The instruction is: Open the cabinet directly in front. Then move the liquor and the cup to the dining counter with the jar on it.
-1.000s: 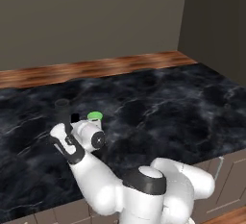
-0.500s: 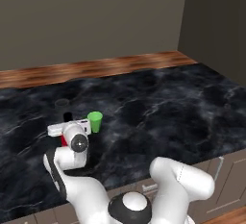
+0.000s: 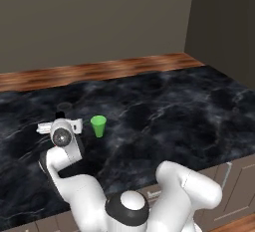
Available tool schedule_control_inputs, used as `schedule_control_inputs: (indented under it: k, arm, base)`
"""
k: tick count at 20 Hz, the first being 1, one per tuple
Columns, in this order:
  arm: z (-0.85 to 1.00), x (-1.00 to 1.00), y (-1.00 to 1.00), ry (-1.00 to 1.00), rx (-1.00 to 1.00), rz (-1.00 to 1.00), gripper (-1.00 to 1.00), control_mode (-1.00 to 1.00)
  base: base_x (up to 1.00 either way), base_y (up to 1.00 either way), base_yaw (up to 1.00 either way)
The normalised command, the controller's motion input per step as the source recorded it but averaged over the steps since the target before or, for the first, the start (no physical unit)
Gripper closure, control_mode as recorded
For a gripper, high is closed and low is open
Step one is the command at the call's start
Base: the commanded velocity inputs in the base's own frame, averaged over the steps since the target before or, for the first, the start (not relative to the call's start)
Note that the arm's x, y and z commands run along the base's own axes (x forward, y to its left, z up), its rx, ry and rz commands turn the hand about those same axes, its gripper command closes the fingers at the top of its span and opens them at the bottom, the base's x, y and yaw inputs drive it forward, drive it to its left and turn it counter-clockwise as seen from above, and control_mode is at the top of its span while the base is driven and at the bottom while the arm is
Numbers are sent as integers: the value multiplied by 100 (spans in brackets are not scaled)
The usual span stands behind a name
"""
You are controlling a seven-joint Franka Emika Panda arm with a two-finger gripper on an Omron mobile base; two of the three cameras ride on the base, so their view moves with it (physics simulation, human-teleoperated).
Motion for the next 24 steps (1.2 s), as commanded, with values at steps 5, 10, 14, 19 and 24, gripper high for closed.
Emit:
schedule_control_inputs:
  k: [5,10,14,19,24]
  arm:
    - [0,0,0,0,0,0,-100,-100]
    - [2,-2,0,0,0,-1,-100,-100]
    - [53,0,0,2,0,-5,-100,-100]
    - [100,-1,5,11,0,-3,-100,-100]
    - [77,-65,0,15,0,-1,-100,-100]
  base:
    - [0,0,0]
    - [0,0,0]
    - [0,0,0]
    - [0,0,0]
    - [0,0,0]
